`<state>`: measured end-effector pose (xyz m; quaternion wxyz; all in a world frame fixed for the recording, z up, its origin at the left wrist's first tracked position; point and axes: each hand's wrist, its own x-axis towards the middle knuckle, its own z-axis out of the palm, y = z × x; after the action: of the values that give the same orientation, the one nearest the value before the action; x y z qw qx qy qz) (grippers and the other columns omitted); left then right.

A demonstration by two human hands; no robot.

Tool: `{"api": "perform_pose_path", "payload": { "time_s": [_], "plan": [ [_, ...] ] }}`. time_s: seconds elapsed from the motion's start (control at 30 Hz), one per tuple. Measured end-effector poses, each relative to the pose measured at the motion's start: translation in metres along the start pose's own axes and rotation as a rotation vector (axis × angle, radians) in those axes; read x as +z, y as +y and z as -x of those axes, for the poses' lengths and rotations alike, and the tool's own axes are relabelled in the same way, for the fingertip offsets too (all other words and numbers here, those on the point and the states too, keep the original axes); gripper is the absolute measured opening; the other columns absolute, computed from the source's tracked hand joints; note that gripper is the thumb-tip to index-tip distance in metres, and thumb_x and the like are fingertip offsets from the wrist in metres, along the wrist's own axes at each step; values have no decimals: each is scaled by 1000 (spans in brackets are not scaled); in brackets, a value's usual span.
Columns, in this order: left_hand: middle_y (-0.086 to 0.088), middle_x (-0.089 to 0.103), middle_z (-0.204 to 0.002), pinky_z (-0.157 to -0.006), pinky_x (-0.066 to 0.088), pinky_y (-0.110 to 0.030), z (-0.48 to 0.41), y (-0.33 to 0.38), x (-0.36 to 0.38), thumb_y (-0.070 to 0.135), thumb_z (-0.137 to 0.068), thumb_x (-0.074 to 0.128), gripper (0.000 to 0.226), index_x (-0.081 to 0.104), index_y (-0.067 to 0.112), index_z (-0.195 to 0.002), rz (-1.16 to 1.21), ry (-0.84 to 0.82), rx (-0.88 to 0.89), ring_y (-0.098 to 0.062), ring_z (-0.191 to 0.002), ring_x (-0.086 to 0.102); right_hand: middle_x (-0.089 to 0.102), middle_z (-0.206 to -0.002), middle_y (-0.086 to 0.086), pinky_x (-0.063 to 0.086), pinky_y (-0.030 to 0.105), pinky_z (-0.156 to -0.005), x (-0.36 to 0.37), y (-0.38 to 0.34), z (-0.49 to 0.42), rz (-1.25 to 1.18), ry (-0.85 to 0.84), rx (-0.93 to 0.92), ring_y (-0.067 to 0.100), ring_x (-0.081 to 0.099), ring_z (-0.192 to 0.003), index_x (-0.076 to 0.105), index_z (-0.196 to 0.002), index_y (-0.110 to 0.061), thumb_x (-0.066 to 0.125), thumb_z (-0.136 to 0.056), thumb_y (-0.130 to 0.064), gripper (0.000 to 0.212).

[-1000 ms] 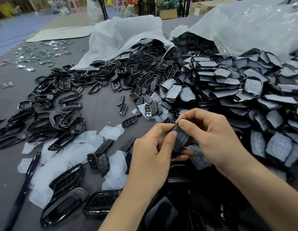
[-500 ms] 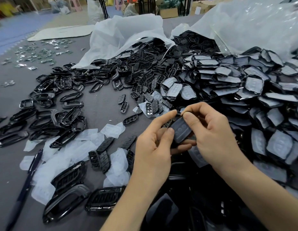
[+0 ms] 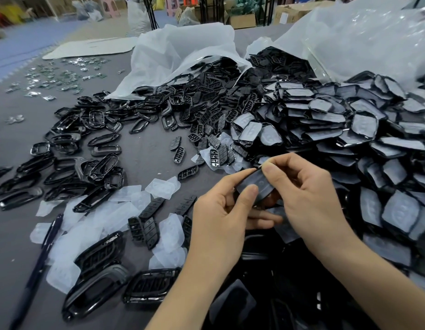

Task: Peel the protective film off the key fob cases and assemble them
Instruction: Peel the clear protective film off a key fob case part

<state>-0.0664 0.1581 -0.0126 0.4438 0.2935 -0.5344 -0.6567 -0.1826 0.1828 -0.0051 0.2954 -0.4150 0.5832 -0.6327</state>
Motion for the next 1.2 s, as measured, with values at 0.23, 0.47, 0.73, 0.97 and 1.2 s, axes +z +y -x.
{"api": "perform_pose_path", "payload": {
  "time_s": [0.23,0.47,0.73,0.97,1.2],
  "plan": [
    [-2,72,-68,-49,53,-18,-1,0,-2,2,-96,50,26,65,22,-100,-27,9,7,-22,-55,71,64,-63,2,49,20,-52,-4,-2,-3,-87,-63,69,11,59,-57,66,-70,-11,58,-93,-15,24],
    [9,67,-59,-51,54,-18,1,-3,-2,2,-96,51,31,66,30,-99,-95,-8,62,-21,-55,71,61,-63,-1,53,26,-55,-5,-3,-4,-29,-56,58,11,58,-58,63,-72,-13,63,-85,0,18],
    [8,70,-72,-54,56,-18,5,-6,-4,7,-96,53,38,62,42,-107,-328,-8,222,-11,-58,71,53,-64,6,40,19,-44,-2,-6,-3,-125,-95,165,17,49,-54,58,-72,-11,55,-86,6,22],
    [1,73,-72,-54,56,-20,4,-3,-2,6,-96,53,36,65,39,-103,-223,23,161,-17,-58,72,61,-65,8,46,21,-46,-5,-5,-6,-288,-178,246,17,56,-56,66,-64,-18,63,-79,-5,20],
    [-3,74,-76,-50,54,-18,1,1,-2,9,-97,49,24,66,25,-104,-71,34,34,-22,-57,72,71,-70,4,56,30,-62,-11,0,-8,-20,-104,51,18,66,-63,73,-74,-19,68,-82,-13,11]
  ]
}}
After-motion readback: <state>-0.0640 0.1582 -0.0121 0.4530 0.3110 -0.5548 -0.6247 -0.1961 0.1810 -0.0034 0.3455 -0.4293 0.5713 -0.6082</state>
